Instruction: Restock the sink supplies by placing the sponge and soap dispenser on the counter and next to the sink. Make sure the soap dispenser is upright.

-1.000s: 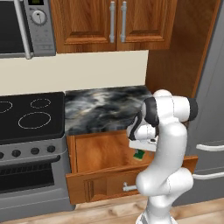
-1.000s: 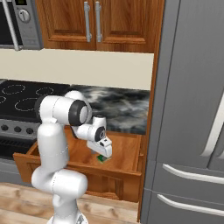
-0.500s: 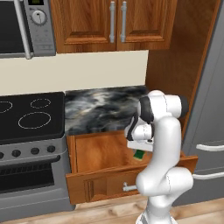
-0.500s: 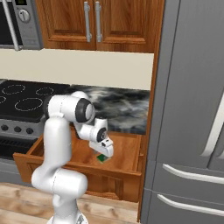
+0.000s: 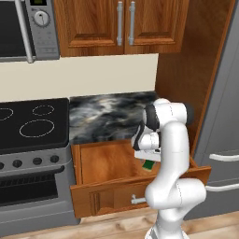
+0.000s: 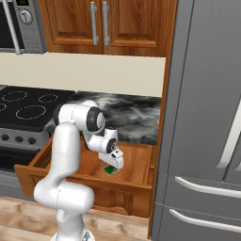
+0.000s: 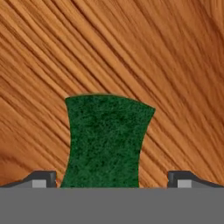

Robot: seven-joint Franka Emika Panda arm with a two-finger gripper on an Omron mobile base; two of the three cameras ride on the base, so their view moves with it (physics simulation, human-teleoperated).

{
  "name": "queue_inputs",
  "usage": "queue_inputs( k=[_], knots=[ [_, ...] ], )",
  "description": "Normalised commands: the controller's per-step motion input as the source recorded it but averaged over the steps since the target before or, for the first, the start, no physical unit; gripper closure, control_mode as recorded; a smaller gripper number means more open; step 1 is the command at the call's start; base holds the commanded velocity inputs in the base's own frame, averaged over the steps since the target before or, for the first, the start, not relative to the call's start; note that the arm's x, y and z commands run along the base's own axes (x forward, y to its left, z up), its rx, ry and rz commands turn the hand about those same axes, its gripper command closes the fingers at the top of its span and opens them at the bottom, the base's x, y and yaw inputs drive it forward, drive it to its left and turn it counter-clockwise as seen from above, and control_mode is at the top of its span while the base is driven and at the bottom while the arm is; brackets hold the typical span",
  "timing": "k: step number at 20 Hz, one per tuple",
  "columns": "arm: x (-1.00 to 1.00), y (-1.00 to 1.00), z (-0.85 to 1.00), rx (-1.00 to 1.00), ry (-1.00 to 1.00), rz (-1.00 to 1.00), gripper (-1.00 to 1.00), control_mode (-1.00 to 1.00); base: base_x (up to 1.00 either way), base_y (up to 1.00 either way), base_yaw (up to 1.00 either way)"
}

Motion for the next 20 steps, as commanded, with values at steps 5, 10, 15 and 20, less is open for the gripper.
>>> queue_inputs(
  k=[5,10,15,20],
  knots=[
    [0.15,-0.01,-0.3,0.0,0.0,0.0,-1.0,-1.0,0.0,0.0,0.0],
    [0.0,-0.02,-0.16,0.0,0.0,0.0,-1.0,-1.0,0.0,0.0,0.0],
    [-0.07,-0.22,0.0,0.0,0.0,-0.05,-1.0,-1.0,0.0,0.0,0.0],
    [0.0,-0.05,-0.12,0.0,0.0,-0.04,-1.0,-1.0,0.0,0.0,0.0]
  ],
)
